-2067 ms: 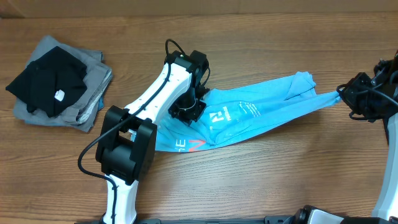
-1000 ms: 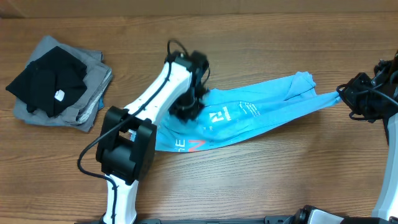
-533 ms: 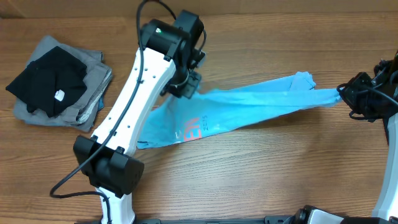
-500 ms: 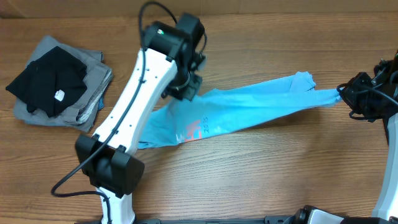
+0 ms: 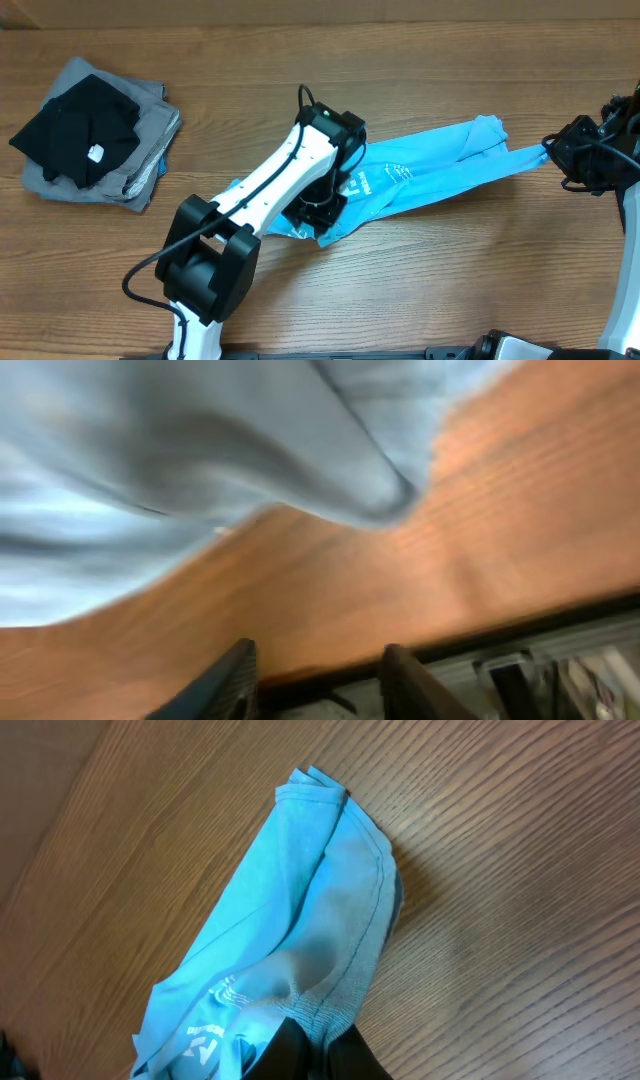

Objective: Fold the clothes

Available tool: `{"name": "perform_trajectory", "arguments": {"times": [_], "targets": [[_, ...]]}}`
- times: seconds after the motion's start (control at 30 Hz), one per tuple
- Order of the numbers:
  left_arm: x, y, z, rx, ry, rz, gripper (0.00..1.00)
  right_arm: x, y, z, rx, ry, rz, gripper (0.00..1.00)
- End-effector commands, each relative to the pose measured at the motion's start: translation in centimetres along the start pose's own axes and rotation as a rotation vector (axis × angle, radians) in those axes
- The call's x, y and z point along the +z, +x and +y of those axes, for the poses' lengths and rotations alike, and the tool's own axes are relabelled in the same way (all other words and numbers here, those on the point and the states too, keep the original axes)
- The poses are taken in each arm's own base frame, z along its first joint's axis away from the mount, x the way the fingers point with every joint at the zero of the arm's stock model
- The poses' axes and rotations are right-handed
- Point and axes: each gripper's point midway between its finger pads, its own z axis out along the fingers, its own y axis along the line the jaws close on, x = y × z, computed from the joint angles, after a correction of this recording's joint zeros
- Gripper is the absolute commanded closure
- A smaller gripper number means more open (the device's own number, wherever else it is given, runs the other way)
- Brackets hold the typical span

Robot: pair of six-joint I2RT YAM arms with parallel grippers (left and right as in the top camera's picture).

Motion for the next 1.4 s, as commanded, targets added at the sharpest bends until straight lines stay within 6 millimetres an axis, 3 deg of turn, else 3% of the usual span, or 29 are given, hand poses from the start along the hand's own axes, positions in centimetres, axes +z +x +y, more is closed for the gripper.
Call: {"name": "perform_trajectory", "arguments": {"times": [0.0, 0.13, 0.23, 0.4, 0.83, 0.9, 1.03, 1.13, 1.37], "targets": [[-2.3, -2.8, 4.1, -0.064, -0.118, -0.146, 0.45, -1.0, -0.9, 0.6, -0.011, -0.011, -0.045, 0.93], [-2.8, -6.8, 5.9, -0.021, -0.079, -0.288, 0.32, -1.0, -0.8, 0.6, -0.010, -0.010, -0.042, 0.93], [-2.9, -9.7, 4.6, 0.118, 0.071, -0.386, 0.37, -1.0, -0.8, 0.6, -0.009, -0.010, -0.042, 0.92], [-1.5, -11.1, 3.9, 0.244, 0.119, -0.395, 0.45, -1.0, -0.7, 0.5, -0.009, -0.008, -0.038, 0.92], [2.3, -12.6, 4.7, 0.333, 0.072, -0.335, 0.43, -1.0, -0.7, 0.5, -0.005, -0.007, -0.035, 0.92], [2.5, -12.7, 4.7, 0.333, 0.075, -0.330, 0.48, -1.0, -0.7, 0.5, -0.005, -0.007, -0.035, 0.92], [2.8, -11.6, 4.2, 0.335, 0.104, -0.288, 0.79, -1.0, -0.7, 0.5, -0.005, -0.007, -0.035, 0.92], [3.0, -10.8, 4.2, 0.333, 0.109, -0.257, 0.93, -1.0, -0.7, 0.5, -0.005, -0.007, -0.036, 0.92], [1.8, -9.6, 5.0, 0.300, 0.116, -0.212, 0.96, -1.0, -0.8, 0.5, -0.006, -0.008, -0.039, 0.92]]}}
